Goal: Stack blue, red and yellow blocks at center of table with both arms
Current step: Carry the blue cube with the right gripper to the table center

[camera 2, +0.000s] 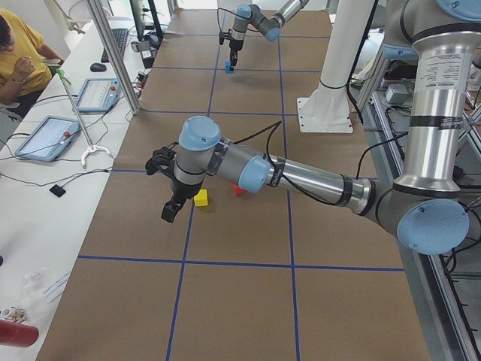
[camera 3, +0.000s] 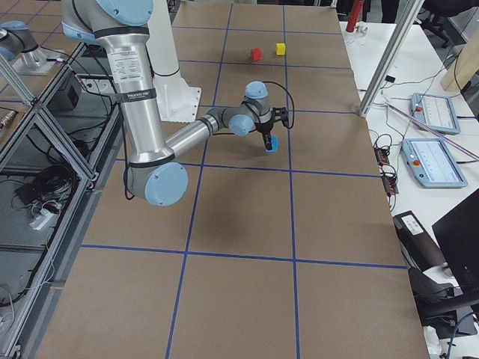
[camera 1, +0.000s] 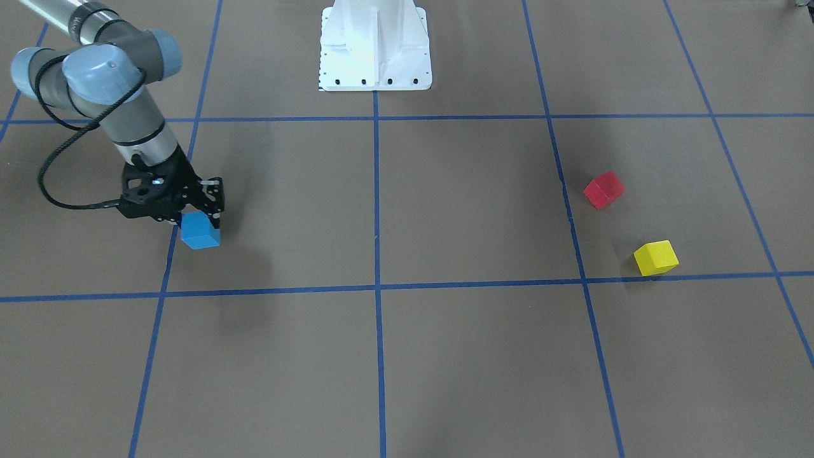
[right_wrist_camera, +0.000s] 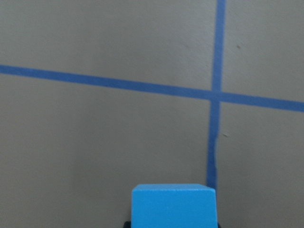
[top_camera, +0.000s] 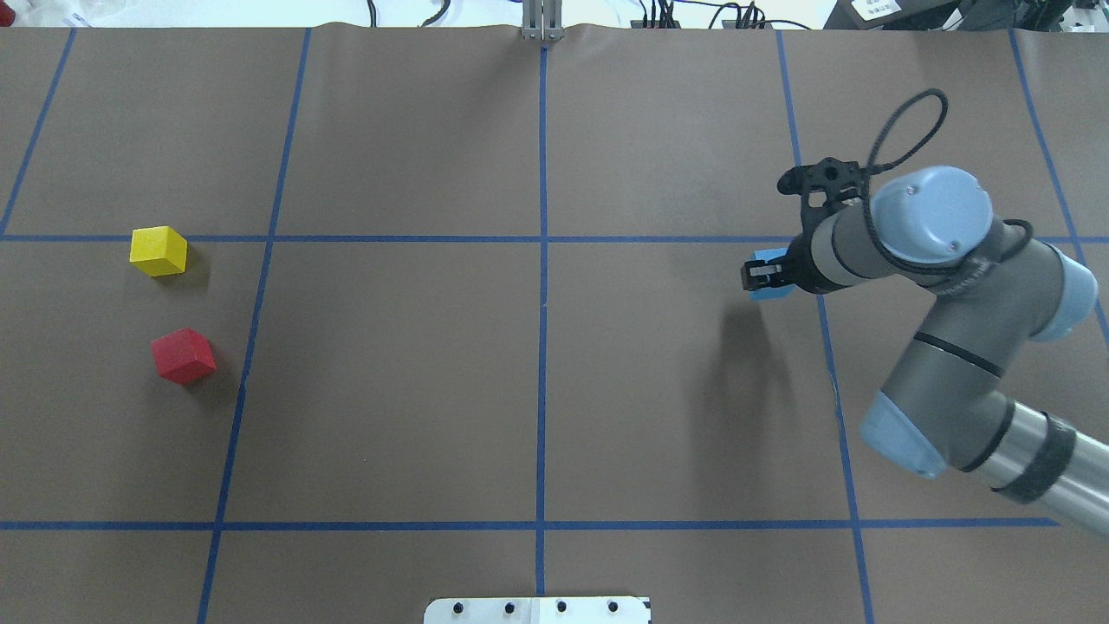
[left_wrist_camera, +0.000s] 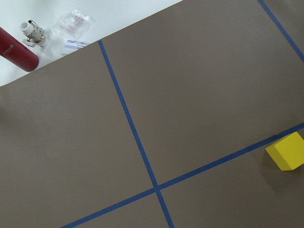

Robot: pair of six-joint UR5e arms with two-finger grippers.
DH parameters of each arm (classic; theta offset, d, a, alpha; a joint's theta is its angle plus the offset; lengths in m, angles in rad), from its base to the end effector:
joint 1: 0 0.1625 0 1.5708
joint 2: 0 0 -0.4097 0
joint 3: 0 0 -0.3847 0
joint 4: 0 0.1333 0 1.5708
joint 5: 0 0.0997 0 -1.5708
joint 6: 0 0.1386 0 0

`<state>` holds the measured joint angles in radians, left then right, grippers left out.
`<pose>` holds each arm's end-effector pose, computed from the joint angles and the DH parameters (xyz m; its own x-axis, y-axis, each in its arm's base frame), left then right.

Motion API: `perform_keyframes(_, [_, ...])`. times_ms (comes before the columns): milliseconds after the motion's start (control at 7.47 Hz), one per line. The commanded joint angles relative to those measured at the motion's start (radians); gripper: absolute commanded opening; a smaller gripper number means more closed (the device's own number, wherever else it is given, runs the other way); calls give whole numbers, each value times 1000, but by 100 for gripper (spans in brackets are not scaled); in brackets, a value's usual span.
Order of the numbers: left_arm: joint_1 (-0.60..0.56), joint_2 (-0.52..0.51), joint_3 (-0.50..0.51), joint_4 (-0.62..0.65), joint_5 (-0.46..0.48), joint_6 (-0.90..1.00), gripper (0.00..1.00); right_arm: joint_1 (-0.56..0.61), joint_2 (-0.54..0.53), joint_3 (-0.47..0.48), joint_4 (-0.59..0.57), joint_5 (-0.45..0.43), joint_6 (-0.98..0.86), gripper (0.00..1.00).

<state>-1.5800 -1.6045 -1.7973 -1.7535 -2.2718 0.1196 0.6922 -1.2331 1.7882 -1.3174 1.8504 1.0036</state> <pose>-0.0487 -0.5206 0.5260 0.7622 0.3753 -0.5274 -0.0832 0.8649 0.4950 -0.4227 -0.4739 0.3662 0.6954 -0.0943 0.7124 -0.1021 0.9683 0.2278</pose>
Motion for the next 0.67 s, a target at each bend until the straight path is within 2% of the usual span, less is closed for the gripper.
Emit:
perform_keyframes(0, [0,0,6,0,0,-2,100,-61,313,-123,-183,-2,192,0])
perform_keyframes(134, [0,3,7,0,0,-2,100,-113,430,-242,-180,-25,282,0])
perform_keyframes(268, [-2,3,10,0,0,-2,100,-166,530,-339,-177,-86,341,0])
perform_keyframes(402, [-2,5,18,0,0,0,100,-204,559,-367,-174,-109,354,2])
perform_keyframes(536, [-2,8,27,0,0,0,100,-244,557,-371,-174,-147,354,19])
